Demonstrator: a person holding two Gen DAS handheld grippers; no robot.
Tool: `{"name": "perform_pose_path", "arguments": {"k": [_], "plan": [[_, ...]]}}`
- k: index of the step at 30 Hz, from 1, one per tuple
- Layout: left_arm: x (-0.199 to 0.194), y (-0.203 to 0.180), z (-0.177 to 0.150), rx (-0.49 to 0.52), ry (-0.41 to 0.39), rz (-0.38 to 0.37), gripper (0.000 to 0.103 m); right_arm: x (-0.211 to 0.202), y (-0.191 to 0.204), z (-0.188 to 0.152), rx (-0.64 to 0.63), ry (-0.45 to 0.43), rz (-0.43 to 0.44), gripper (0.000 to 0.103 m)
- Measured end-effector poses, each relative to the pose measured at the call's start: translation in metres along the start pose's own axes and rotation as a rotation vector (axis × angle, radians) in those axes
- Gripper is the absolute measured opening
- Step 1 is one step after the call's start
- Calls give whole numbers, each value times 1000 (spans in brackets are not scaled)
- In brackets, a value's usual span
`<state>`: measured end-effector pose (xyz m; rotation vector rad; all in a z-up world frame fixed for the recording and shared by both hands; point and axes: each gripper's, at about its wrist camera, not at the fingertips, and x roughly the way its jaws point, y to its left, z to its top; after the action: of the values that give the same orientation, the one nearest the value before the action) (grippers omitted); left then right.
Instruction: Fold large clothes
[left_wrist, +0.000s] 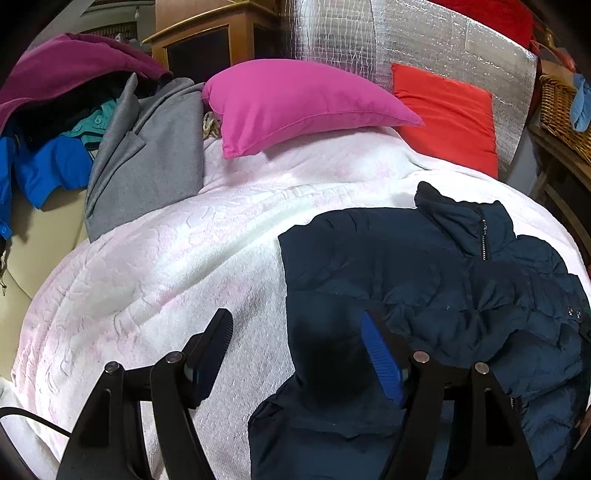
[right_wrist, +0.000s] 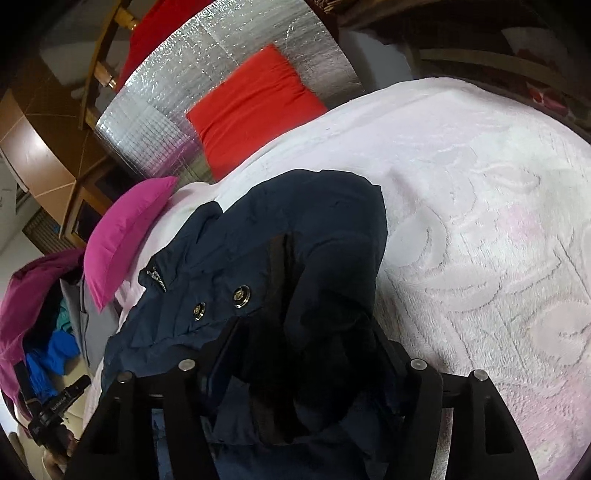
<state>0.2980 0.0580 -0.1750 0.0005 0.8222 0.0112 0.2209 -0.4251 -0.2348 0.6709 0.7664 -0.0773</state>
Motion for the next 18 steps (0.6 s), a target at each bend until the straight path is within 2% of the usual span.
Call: {"name": "perform_pose_path", "arguments": {"k": [12,18], "plan": [[-1,-4,0,26,-19,22,73,0,-6,-1,42,-16,42,68],[4,-4,0,30,5,23,75,2,-10,-2,61,-14,60,69]]}}
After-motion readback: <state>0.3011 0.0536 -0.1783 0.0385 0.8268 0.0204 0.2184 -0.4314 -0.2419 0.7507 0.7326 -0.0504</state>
